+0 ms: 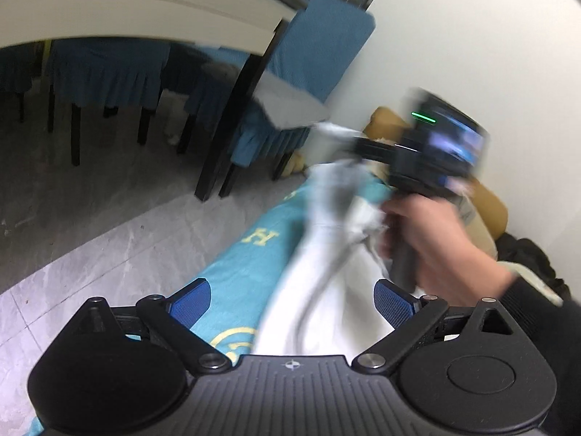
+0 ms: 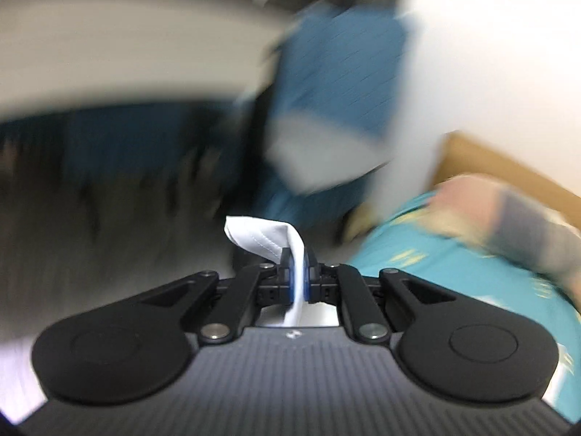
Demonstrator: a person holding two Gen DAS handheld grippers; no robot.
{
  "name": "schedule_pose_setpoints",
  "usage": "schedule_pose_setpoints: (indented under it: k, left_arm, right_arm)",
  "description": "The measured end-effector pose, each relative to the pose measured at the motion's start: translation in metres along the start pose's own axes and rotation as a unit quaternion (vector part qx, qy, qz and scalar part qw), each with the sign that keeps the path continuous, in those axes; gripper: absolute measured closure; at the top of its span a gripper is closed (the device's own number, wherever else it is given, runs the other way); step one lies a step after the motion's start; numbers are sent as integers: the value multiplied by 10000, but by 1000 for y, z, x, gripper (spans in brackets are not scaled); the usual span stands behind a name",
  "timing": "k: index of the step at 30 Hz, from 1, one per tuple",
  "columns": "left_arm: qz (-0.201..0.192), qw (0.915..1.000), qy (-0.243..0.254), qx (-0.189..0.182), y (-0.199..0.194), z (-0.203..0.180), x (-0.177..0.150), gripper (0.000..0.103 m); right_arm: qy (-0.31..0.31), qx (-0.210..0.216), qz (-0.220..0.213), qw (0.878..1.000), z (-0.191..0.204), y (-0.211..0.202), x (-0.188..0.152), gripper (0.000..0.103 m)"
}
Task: Fold clothes
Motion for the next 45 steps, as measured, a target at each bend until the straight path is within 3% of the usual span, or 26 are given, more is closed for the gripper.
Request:
schedule_pose_setpoints:
  k: [3, 7, 9, 11, 12, 13, 14, 15, 16, 17, 23, 29, 32, 35, 42, 45]
  left_arm:
    - [-27, 9998, 190, -89, -7, -14, 0, 5]
    - [101, 9980, 579, -228, -3, -39, -9, 5]
    - [230, 9962, 801, -237, 5, -50, -15, 5]
    - [384, 9940, 998, -251, 17, -61, -21, 5]
    - [476, 9929, 1057, -259, 23, -65, -24, 5]
    - [573, 9921, 1084, -265, 30, -68, -26, 5]
    - [665, 9914, 1090, -282, 36, -71, -28, 5]
    - [751, 9910, 1058, -320, 40, -74, -30, 5]
    - [819, 9907, 1028, -353, 45, -76, -31, 5]
    - [836, 9906, 1018, -365, 48, -78, -31, 5]
    - [639, 9908, 1157, -303, 45, -94, -29, 5]
    - [475, 9904, 1242, -372, 25, -106, -28, 5]
    - [481, 9889, 1337, -423, 11, -114, -31, 5]
    - [533, 9865, 1451, -538, 3, -126, -36, 6]
    - [919, 9732, 1994, -678, 42, -172, -49, 9]
    - [974, 9733, 1947, -735, 77, -188, -50, 12]
  right_arm:
    - [905, -562, -547, 9928, -78, -40, 7, 95]
    - [2029, -1364, -672, 9673, -184, -63, -28, 94]
    - [2436, -1692, -358, 9543, -222, -58, -59, 92]
    - [2737, -1714, 56, 9464, -248, -51, -88, 91]
    - [2846, -1663, 263, 9438, -258, -47, -101, 87]
    - [2898, -1549, 398, 9436, -264, -46, -111, 72]
    - [2918, -1423, 439, 9448, -265, -47, -117, 58]
    - [2939, -1298, 480, 9458, -267, -48, -123, 34]
    - [2942, -1178, 501, 9471, -267, -51, -127, 23]
    - [2900, -1075, 492, 9497, -264, -55, -125, 22]
    - [2667, -661, 476, 9603, -243, -121, -101, 21]
    - [2825, -406, 349, 9578, -213, -224, -82, 21]
    - [2866, -386, 267, 9569, -201, -285, -89, 21]
    - [3154, -417, 341, 9474, -197, -330, -106, 21]
    - [3343, -311, 282, 9415, -205, -369, -122, 21]
    - [3373, -302, 143, 9408, -217, -365, -127, 21]
Point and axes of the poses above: each gripper's, at about its wrist camera, not at the fingertips, and y roughly the way its jaws point, z to its left, x to its top, the point moved 4 cm from there along y, roughly the way its jaws point, and after that the axes turned 10 degrees about y, right-handed, at the moved point
